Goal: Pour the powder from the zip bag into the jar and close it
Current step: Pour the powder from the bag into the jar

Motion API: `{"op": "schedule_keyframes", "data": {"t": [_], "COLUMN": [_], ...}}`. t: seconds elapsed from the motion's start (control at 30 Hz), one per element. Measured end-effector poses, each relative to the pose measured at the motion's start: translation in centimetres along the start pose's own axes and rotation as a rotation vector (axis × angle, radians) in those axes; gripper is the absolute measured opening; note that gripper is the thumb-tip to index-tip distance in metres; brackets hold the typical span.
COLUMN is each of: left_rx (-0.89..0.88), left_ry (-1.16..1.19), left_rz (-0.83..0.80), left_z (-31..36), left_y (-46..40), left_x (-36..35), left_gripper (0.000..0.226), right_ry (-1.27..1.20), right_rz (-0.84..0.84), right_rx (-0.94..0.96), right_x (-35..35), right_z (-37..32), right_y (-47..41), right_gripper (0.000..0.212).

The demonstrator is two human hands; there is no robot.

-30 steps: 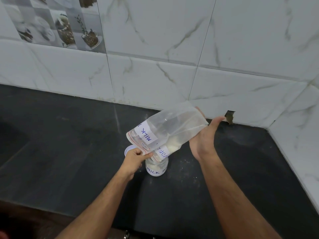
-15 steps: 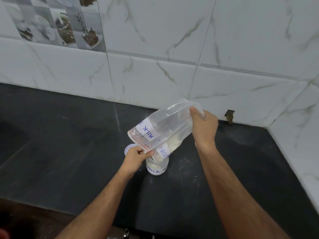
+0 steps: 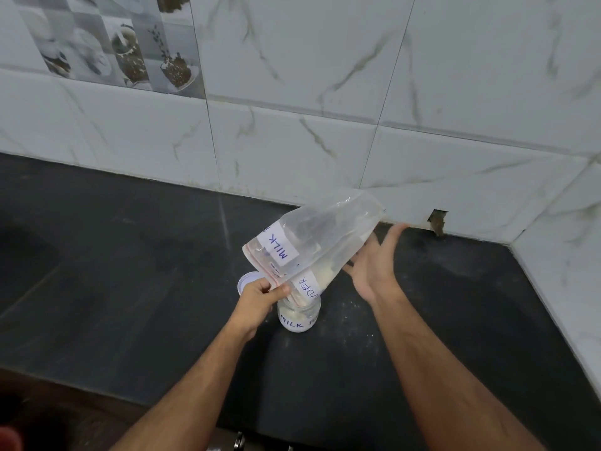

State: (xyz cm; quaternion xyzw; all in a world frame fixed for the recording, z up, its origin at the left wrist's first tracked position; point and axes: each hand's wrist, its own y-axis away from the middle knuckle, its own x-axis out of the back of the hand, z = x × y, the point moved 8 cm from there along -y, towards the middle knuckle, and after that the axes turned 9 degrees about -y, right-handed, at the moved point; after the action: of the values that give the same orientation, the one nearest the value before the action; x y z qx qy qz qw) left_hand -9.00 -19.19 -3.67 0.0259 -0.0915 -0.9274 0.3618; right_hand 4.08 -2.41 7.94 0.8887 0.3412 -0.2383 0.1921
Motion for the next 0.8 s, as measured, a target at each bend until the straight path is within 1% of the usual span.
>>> {"op": "schedule_keyframes", "data": {"t": [0.03,0.07,0.1,0.13,0.17,0.2,0.3,0.33,0.43,0.47,0.53,0.57,0.7,0.77,0.8], "left_rx": [0.002,-0.004,-0.012,-0.015,-0.014,-0.014,0.003,0.024,0.103,0.119,0.131,0.131,0.135,0.127,0.122], "left_ry": [-0.015,-0.033,-0.048,-0.058,-0.058,-0.055,-0.026,-0.015,0.009,0.024,0.063,0.076,0.106,0.135,0.151], "left_rz": [0.002,0.003,0.002,0.002,0.006,0.015,0.017,0.008,-0.013,-0.016,-0.023,-0.027,-0.039,-0.041,-0.036], "left_z": [0.0,0.1,0.2,0.2,0.3,0.3,0.4,0.3,-0.5,-0.7,-0.9,-0.8,-0.6,-0.4,-0.2], "left_y": [-0.1,-0.1,-0.1,-0.1,-0.1,-0.1,-0.1,-0.1,0.0,0.1,0.2,0.2,0.6,0.8,0.8], "left_x": [0.1,0.1,0.2,0.2,0.2,0.3,0.3,0.1,-0.2,-0.2,-0.3,-0.3,-0.6,-0.8,-0.8], "left_gripper": [0.007,0.007,0.008,0.006,0.003,0.004,0.014,0.015,0.033,0.035,0.031,0.028,0.021,0.018,0.018], "right_ry": [0.108,0.208,0.266,0.283,0.285,0.295,0.408,0.439,0.474,0.484,0.497,0.508,0.546,0.559,0.556], "right_rz": [-0.032,-0.065,-0.086,-0.076,-0.044,-0.007,0.041,0.042,0.058,0.076,0.081,0.076,0.038,0.043,0.052], "right_rx": [-0.021,-0.021,0.005,0.048,0.078,0.092,0.132,0.152,0.163,0.156,0.160,0.162,0.188,0.203,0.210], "right_x": [-0.6,-1.2,-1.6,-1.9,-2.1,-2.2,-3.2,-3.8,-5.4,-5.6,-6.1,-6.2,-6.6,-6.8,-6.8], "right_z": [0.4,0.5,0.4,0.0,-0.4,-0.8,-1.7,-1.9,-2.1,-2.1,-2.0,-1.8,-1.4,-1.6,-1.7], "right_y": [0.1,0.1,0.2,0.2,0.2,0.2,0.1,0.0,-0.6,-0.8,-0.9,-1.0,-1.5,-1.8,-1.9], "right_gripper": [0.082,0.061,0.042,0.027,0.017,0.016,0.029,0.031,0.035,0.038,0.050,0.051,0.025,0.022,0.024]}}
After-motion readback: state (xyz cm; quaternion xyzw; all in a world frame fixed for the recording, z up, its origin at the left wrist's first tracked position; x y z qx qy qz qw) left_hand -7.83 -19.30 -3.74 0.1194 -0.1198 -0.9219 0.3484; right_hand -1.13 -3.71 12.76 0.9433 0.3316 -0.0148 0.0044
